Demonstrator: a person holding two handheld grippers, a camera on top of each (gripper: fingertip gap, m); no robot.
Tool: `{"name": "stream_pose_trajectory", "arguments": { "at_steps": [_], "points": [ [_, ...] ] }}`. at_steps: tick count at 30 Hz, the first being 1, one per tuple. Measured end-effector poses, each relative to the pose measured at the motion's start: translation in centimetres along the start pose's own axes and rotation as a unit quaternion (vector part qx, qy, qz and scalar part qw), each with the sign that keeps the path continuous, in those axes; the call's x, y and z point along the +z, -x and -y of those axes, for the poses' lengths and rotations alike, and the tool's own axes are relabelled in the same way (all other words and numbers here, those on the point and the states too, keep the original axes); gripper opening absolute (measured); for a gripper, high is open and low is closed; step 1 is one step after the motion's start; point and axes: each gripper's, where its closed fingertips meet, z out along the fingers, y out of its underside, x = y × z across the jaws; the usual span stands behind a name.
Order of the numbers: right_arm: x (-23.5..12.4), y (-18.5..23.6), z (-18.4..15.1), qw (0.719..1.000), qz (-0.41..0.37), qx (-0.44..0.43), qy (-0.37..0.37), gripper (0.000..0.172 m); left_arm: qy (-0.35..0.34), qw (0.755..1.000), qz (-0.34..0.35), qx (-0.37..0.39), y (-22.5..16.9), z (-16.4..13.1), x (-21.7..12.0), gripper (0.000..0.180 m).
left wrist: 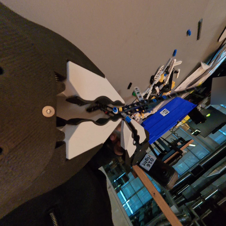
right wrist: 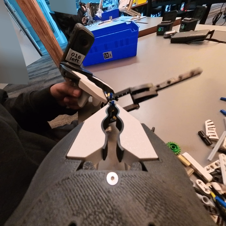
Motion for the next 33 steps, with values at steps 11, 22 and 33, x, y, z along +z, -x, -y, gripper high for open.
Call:
{"name": "stream_pose_trajectory", "arguments": {
  "at_steps": [11,22,33],
  "points": [
    [0.0,-0.5,-0.5,1.000,-0.013,-0.020,0.007,0.000,0.021,0.993,0.054,0.107,0.2,-0.1,0.1,0.035],
    [-1.4,-2.4,-1.2,0.995,-0.087,-0.029,0.031,0.000,0.071,0.984,0.108,0.124,1.9,-0.6,0.0,0.032],
    [0.7,-0.7,-1.8,0.982,-0.122,-0.132,0.060,0.005,0.033,0.991,0.089,0.098,1.7,0.3,-0.7,0.026]
  ]
}}
